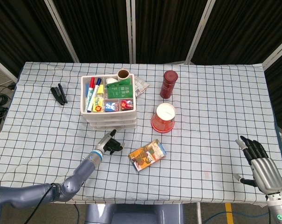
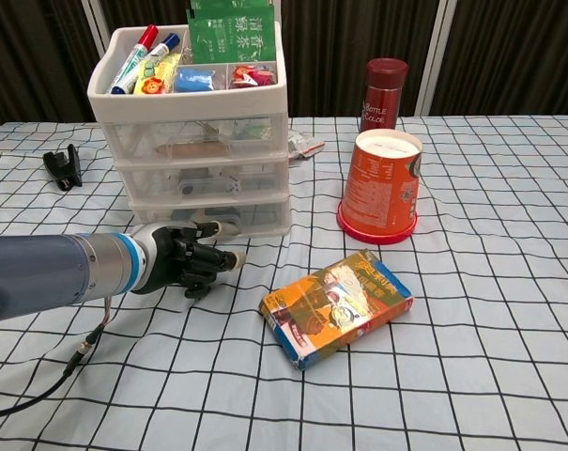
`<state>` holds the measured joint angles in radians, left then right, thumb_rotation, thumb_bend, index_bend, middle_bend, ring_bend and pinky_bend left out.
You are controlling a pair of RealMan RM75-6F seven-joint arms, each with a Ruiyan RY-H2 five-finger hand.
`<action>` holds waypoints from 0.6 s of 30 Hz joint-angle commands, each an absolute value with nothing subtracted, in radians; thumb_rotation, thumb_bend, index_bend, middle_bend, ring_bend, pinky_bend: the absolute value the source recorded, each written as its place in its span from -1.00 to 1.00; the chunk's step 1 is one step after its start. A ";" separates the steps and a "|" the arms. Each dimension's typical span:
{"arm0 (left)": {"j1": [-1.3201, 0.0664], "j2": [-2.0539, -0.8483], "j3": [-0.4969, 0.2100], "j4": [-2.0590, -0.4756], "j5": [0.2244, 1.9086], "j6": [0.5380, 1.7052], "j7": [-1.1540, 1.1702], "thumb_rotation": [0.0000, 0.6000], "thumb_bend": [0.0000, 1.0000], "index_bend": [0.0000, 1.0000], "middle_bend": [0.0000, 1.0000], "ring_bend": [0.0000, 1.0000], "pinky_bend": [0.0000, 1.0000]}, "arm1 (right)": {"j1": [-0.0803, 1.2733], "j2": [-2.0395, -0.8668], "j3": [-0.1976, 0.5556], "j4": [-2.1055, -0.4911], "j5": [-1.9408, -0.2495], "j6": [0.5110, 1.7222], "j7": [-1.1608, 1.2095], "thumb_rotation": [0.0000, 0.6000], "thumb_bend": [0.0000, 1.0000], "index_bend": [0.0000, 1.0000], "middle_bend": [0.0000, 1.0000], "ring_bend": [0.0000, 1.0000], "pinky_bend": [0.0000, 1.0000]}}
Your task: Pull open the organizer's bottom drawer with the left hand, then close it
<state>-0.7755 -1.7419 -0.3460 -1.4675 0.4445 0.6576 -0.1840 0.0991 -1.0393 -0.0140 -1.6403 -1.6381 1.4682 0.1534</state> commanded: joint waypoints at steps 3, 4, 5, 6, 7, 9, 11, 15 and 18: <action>-0.776 -1.740 -0.340 -1.475 0.452 0.660 -0.183 1.00 0.04 -0.88 0.93 0.92 0.67 | 0.099 -1.039 -0.014 -1.640 -1.638 1.469 0.155 1.00 -0.91 -0.89 -1.00 -1.00 -1.00; -0.776 -1.739 -0.339 -1.477 0.453 0.659 -0.184 1.00 0.04 -0.87 0.93 0.92 0.67 | 0.099 -1.038 -0.014 -1.640 -1.638 1.469 0.155 1.00 -0.91 -0.89 -1.00 -1.00 -1.00; -0.776 -1.737 -0.337 -1.480 0.456 0.659 -0.184 1.00 0.04 -0.86 0.93 0.92 0.67 | 0.099 -1.038 -0.014 -1.640 -1.638 1.469 0.156 1.00 -0.91 -0.89 -1.00 -1.00 -1.00; -0.776 -1.736 -0.336 -1.483 0.459 0.660 -0.184 1.00 0.04 -0.85 0.93 0.92 0.67 | 0.099 -1.038 -0.014 -1.640 -1.637 1.469 0.156 1.00 -0.91 -0.89 -1.00 -1.00 -1.00; -0.775 -1.735 -0.334 -1.487 0.462 0.661 -0.183 1.00 0.04 -0.85 0.93 0.92 0.67 | 0.099 -1.038 -0.014 -1.640 -1.637 1.468 0.156 1.00 -0.91 -0.89 -1.00 -1.00 -1.00; -0.770 -1.731 -0.330 -1.499 0.472 0.665 -0.185 1.00 0.04 -0.83 0.93 0.92 0.67 | 0.099 -1.038 -0.014 -1.641 -1.638 1.469 0.155 1.00 -0.91 -0.89 -1.00 -1.00 -1.00; -0.765 -1.728 -0.324 -1.510 0.481 0.666 -0.187 1.00 0.04 -0.83 0.93 0.92 0.67 | 0.099 -1.038 -0.015 -1.641 -1.640 1.470 0.154 1.00 -0.91 -0.89 -1.00 -1.00 -1.00; -0.754 -1.720 -0.309 -1.532 0.505 0.664 -0.191 1.00 0.04 -0.83 0.93 0.92 0.67 | 0.099 -1.039 -0.015 -1.641 -1.639 1.469 0.152 1.00 -0.91 -0.89 -1.00 -1.00 -1.00; -0.741 -1.716 -0.300 -1.549 0.530 0.668 -0.198 1.00 0.04 -0.82 0.93 0.92 0.67 | 0.098 -1.039 -0.015 -1.642 -1.639 1.470 0.150 1.00 -0.91 -0.89 -1.00 -1.00 -1.00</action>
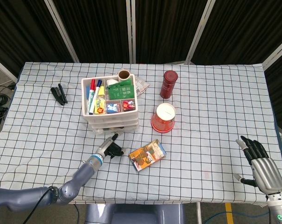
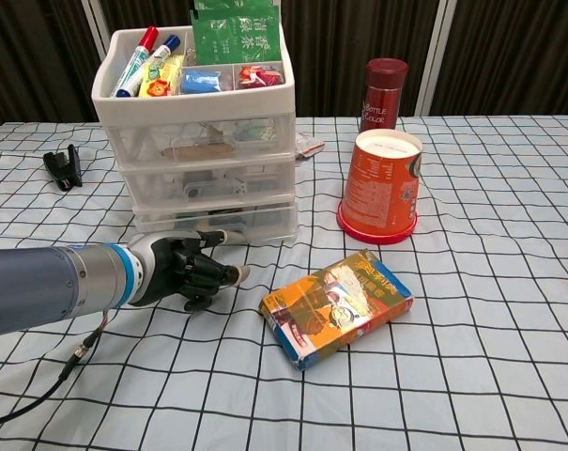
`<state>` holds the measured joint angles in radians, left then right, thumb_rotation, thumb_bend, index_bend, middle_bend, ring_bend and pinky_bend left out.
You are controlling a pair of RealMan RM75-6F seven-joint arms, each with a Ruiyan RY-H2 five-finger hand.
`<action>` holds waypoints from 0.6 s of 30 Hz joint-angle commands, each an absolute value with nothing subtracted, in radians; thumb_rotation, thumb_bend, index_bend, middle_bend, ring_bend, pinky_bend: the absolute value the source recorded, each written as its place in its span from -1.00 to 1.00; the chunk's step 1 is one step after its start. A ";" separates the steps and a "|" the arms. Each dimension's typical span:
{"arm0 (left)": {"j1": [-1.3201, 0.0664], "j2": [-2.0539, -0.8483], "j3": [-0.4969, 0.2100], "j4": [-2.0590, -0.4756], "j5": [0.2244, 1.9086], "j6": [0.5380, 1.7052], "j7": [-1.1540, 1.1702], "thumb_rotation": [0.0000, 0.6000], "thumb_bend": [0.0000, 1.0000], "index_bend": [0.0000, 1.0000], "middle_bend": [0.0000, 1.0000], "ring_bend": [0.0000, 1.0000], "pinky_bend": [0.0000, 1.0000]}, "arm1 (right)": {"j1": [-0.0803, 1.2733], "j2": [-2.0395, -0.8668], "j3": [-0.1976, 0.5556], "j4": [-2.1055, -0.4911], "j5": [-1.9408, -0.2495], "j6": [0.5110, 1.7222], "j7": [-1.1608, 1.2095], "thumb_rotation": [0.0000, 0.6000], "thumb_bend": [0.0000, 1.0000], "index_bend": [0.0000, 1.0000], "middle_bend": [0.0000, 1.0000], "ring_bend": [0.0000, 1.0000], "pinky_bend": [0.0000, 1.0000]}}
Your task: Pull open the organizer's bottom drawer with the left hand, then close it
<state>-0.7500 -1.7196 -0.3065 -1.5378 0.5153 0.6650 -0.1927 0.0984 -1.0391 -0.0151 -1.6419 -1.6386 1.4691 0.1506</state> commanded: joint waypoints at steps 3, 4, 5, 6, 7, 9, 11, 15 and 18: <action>-0.728 -1.708 -0.288 -1.567 0.555 0.673 -0.202 1.00 0.04 -0.81 0.93 0.92 0.67 | 0.098 -1.039 -0.016 -1.642 -1.640 1.470 0.149 1.00 -0.91 -0.89 -1.00 -1.00 -1.00; -0.723 -1.706 -0.283 -1.575 0.564 0.676 -0.202 1.00 0.04 -0.81 0.93 0.92 0.67 | 0.098 -1.039 -0.016 -1.642 -1.640 1.470 0.149 1.00 -0.91 -0.89 -1.00 -1.00 -1.00; -0.718 -1.703 -0.278 -1.583 0.575 0.680 -0.203 1.00 0.04 -0.81 0.93 0.92 0.67 | 0.098 -1.039 -0.015 -1.642 -1.639 1.470 0.149 1.00 -0.91 -0.89 -1.00 -1.00 -1.00; -0.711 -1.700 -0.273 -1.591 0.586 0.683 -0.204 1.00 0.04 -0.81 0.93 0.92 0.67 | 0.097 -1.039 -0.015 -1.642 -1.639 1.470 0.149 1.00 -0.91 -0.89 -1.00 -1.00 -1.00; -0.705 -1.696 -0.268 -1.598 0.597 0.686 -0.207 1.00 0.04 -0.81 0.93 0.92 0.67 | 0.098 -1.039 -0.015 -1.643 -1.638 1.470 0.150 1.00 -0.91 -0.89 -1.00 -1.00 -1.00; -0.691 -1.689 -0.258 -1.612 0.616 0.692 -0.211 1.00 0.04 -0.82 0.93 0.92 0.67 | 0.097 -1.038 -0.015 -1.643 -1.638 1.470 0.150 1.00 -0.91 -0.89 -1.00 -1.00 -1.00; -0.680 -1.682 -0.248 -1.623 0.633 0.697 -0.213 1.00 0.04 -0.83 0.93 0.92 0.67 | 0.097 -1.038 -0.015 -1.643 -1.638 1.471 0.151 1.00 -0.91 -0.89 -1.00 -1.00 -1.00; -0.656 -1.658 -0.215 -1.644 0.672 0.701 -0.210 1.00 0.04 -0.84 0.93 0.92 0.67 | 0.095 -1.038 -0.016 -1.644 -1.641 1.475 0.150 1.00 -0.91 -0.89 -1.00 -1.00 -1.00; -0.644 -1.641 -0.197 -1.653 0.690 0.699 -0.210 1.00 0.04 -0.85 0.93 0.92 0.67 | 0.095 -1.039 -0.017 -1.645 -1.642 1.474 0.146 1.00 -0.91 -0.89 -1.00 -1.00 -1.00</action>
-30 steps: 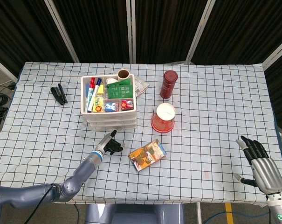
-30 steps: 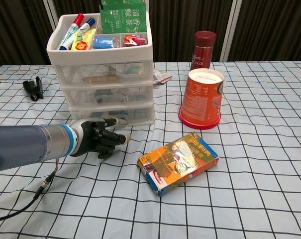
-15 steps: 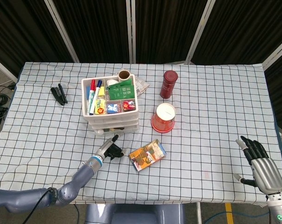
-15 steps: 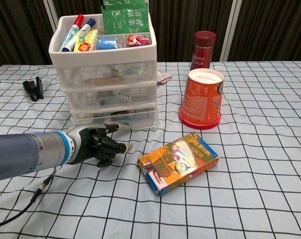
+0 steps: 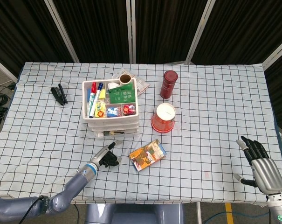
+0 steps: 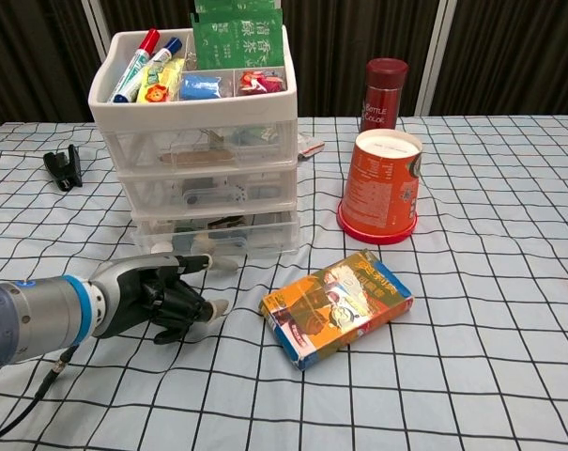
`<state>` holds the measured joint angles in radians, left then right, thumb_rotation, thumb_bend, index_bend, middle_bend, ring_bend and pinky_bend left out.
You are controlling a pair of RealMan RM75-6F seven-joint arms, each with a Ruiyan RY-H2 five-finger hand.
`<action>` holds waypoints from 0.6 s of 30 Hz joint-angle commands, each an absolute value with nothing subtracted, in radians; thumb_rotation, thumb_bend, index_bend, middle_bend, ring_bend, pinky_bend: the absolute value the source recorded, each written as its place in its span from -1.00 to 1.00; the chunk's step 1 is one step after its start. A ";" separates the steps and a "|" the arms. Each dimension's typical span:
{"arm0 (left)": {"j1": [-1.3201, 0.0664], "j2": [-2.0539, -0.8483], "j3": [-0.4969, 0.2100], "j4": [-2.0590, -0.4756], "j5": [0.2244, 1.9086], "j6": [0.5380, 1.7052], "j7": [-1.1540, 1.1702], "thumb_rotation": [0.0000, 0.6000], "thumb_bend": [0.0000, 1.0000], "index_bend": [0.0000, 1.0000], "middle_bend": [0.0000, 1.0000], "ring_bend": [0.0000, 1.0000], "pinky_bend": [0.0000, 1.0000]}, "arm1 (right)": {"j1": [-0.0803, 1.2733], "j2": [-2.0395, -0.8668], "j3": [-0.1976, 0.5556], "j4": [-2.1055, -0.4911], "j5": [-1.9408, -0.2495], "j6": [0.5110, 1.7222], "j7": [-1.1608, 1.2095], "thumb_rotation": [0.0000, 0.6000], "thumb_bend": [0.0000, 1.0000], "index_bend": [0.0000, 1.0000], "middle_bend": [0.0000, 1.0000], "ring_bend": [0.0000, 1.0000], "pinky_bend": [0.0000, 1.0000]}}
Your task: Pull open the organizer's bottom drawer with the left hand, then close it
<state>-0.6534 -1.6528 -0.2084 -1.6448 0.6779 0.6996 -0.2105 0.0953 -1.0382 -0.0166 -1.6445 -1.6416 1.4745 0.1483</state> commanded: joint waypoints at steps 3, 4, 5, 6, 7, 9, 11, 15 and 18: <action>-0.627 -1.625 -0.182 -1.666 0.718 0.711 -0.208 1.00 0.04 -0.85 0.93 0.92 0.67 | 0.095 -1.042 -0.018 -1.645 -1.644 1.473 0.140 1.00 -0.91 -0.89 -1.00 -1.00 -1.00; -0.622 -1.621 -0.178 -1.672 0.729 0.718 -0.207 1.00 0.04 -0.85 0.93 0.92 0.67 | 0.095 -1.042 -0.019 -1.645 -1.644 1.473 0.138 1.00 -0.91 -0.89 -1.00 -1.00 -1.00; -0.613 -1.613 -0.170 -1.682 0.753 0.734 -0.201 1.00 0.04 -0.85 0.93 0.92 0.67 | 0.095 -1.044 -0.019 -1.645 -1.645 1.473 0.135 1.00 -0.91 -0.89 -1.00 -1.00 -1.00; -0.604 -1.607 -0.162 -1.692 0.778 0.753 -0.192 1.00 0.04 -0.85 0.93 0.92 0.67 | 0.095 -1.045 -0.018 -1.645 -1.644 1.474 0.133 1.00 -0.91 -0.89 -1.00 -1.00 -1.00; -0.593 -1.599 -0.149 -1.702 0.815 0.785 -0.173 1.00 0.04 -0.85 0.93 0.92 0.67 | 0.095 -1.046 -0.018 -1.645 -1.643 1.473 0.131 1.00 -0.91 -0.89 -1.00 -1.00 -1.00; -0.577 -1.586 -0.120 -1.717 0.883 0.865 -0.107 1.00 0.04 -0.86 0.93 0.92 0.67 | 0.095 -1.047 -0.017 -1.646 -1.642 1.473 0.128 1.00 -0.91 -0.89 -1.00 -1.00 -1.00; -0.567 -1.580 -0.097 -1.725 0.923 0.936 -0.034 1.00 0.04 -0.88 0.93 0.92 0.67 | 0.094 -1.048 -0.017 -1.646 -1.642 1.474 0.125 1.00 -0.91 -0.89 -1.00 -1.00 -1.00; -0.551 -1.562 -0.079 -1.757 0.961 1.052 0.093 1.00 0.04 -0.89 0.93 0.92 0.67 | 0.094 -1.050 -0.017 -1.646 -1.643 1.475 0.120 1.00 -0.91 -0.89 -1.00 -1.00 -1.00; -0.545 -1.546 -0.078 -1.776 0.981 1.113 0.169 1.00 0.04 -0.89 0.93 0.92 0.67 | 0.094 -1.052 -0.017 -1.646 -1.643 1.474 0.116 1.00 -0.91 -0.89 -1.00 -1.00 -1.00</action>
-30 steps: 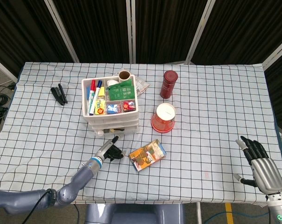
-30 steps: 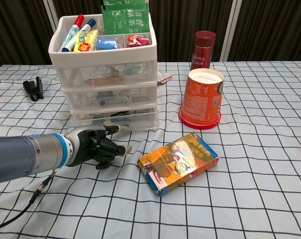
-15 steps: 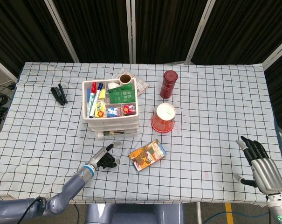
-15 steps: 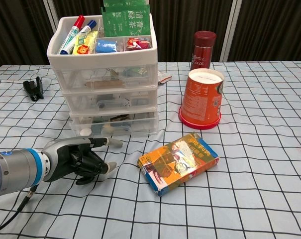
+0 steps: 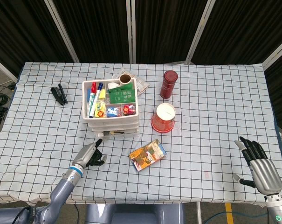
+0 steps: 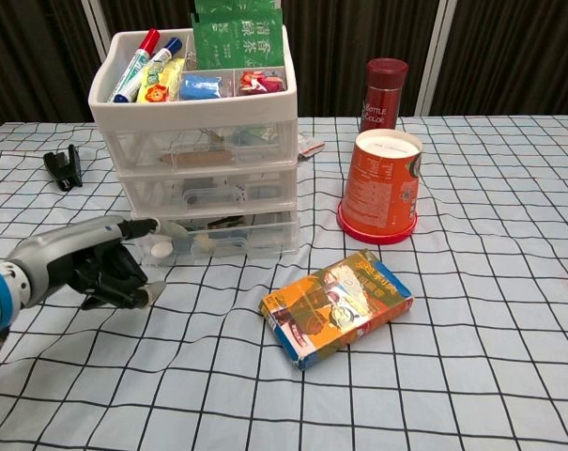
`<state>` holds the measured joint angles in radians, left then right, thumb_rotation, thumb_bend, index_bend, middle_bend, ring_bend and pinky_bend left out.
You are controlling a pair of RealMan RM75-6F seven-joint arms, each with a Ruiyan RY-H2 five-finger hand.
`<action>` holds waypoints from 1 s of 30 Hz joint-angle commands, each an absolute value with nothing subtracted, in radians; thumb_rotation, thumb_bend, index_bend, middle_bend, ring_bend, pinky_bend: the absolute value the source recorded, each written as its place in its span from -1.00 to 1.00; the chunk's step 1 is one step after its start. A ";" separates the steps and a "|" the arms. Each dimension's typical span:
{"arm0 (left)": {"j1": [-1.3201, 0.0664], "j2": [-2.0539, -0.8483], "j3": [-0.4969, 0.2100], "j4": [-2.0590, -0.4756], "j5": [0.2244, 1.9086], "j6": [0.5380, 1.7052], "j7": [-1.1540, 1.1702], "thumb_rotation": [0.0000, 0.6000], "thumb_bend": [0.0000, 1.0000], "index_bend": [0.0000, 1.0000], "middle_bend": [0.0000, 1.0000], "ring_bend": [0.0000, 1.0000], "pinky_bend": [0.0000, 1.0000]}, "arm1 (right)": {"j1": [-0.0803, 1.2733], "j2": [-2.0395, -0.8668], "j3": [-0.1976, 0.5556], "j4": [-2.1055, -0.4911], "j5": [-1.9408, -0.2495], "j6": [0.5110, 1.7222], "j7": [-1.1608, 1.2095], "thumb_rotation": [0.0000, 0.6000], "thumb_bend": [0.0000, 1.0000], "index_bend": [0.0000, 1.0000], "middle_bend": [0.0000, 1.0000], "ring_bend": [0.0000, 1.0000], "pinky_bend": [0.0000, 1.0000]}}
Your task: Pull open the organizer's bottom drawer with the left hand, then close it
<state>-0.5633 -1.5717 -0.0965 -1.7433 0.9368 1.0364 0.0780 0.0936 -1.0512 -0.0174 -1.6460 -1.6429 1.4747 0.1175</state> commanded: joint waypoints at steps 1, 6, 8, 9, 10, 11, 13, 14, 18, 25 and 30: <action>-0.544 -1.542 -0.078 -1.782 0.982 1.130 0.193 1.00 0.04 -0.89 0.93 0.92 0.67 | 0.094 -1.052 -0.017 -1.646 -1.642 1.474 0.115 1.00 -0.91 -0.89 -1.00 -1.00 -1.00; -0.546 -1.538 -0.077 -1.775 0.997 1.199 0.314 1.00 0.04 -0.90 0.93 0.92 0.67 | 0.094 -1.054 -0.017 -1.646 -1.641 1.473 0.112 1.00 -0.91 -0.89 -1.00 -1.00 -1.00; -0.556 -1.543 -0.076 -1.768 0.972 1.204 0.389 1.00 0.04 -0.90 0.93 0.92 0.67 | 0.094 -1.054 -0.017 -1.646 -1.640 1.472 0.111 1.00 -0.91 -0.89 -1.00 -1.00 -1.00; -0.564 -1.544 -0.084 -1.770 0.943 1.191 0.408 1.00 0.04 -0.88 0.93 0.92 0.67 | 0.094 -1.054 -0.017 -1.646 -1.640 1.472 0.110 1.00 -0.91 -0.89 -1.00 -1.00 -1.00; -0.571 -1.544 -0.092 -1.772 0.921 1.183 0.423 1.00 0.04 -0.86 0.93 0.92 0.67 | 0.094 -1.054 -0.017 -1.647 -1.640 1.472 0.110 1.00 -0.91 -0.89 -1.00 -1.00 -1.00; -0.575 -1.545 -0.098 -1.773 0.904 1.178 0.435 1.00 0.04 -0.83 0.93 0.92 0.67 | 0.094 -1.054 -0.017 -1.647 -1.641 1.472 0.110 1.00 -0.91 -0.89 -1.00 -1.00 -1.00; -0.584 -1.552 -0.109 -1.770 0.873 1.170 0.456 1.00 0.04 -0.77 0.93 0.92 0.67 | 0.094 -1.053 -0.016 -1.647 -1.639 1.473 0.112 1.00 -0.91 -0.89 -1.00 -1.00 -1.00; -0.587 -1.555 -0.112 -1.768 0.864 1.169 0.462 1.00 0.04 -0.74 0.93 0.92 0.67 | 0.094 -1.053 -0.016 -1.647 -1.639 1.473 0.112 1.00 -0.91 -0.89 -1.00 -1.00 -1.00; -0.596 -1.566 -0.124 -1.758 0.836 1.161 0.478 1.00 0.04 -0.68 0.93 0.92 0.67 | 0.094 -1.051 -0.015 -1.647 -1.638 1.473 0.116 1.00 -0.91 -0.89 -1.00 -1.00 -1.00; -0.604 -1.587 -0.130 -1.740 0.816 1.153 0.487 1.00 0.04 -0.62 0.93 0.92 0.67 | 0.094 -1.049 -0.015 -1.647 -1.636 1.472 0.119 1.00 -0.91 -0.89 -1.00 -1.00 -1.00; -0.608 -1.598 -0.131 -1.727 0.807 1.146 0.491 1.00 0.04 -0.61 0.93 0.92 0.67 | 0.094 -1.049 -0.016 -1.648 -1.635 1.469 0.116 1.00 -0.91 -0.89 -1.00 -1.00 -1.00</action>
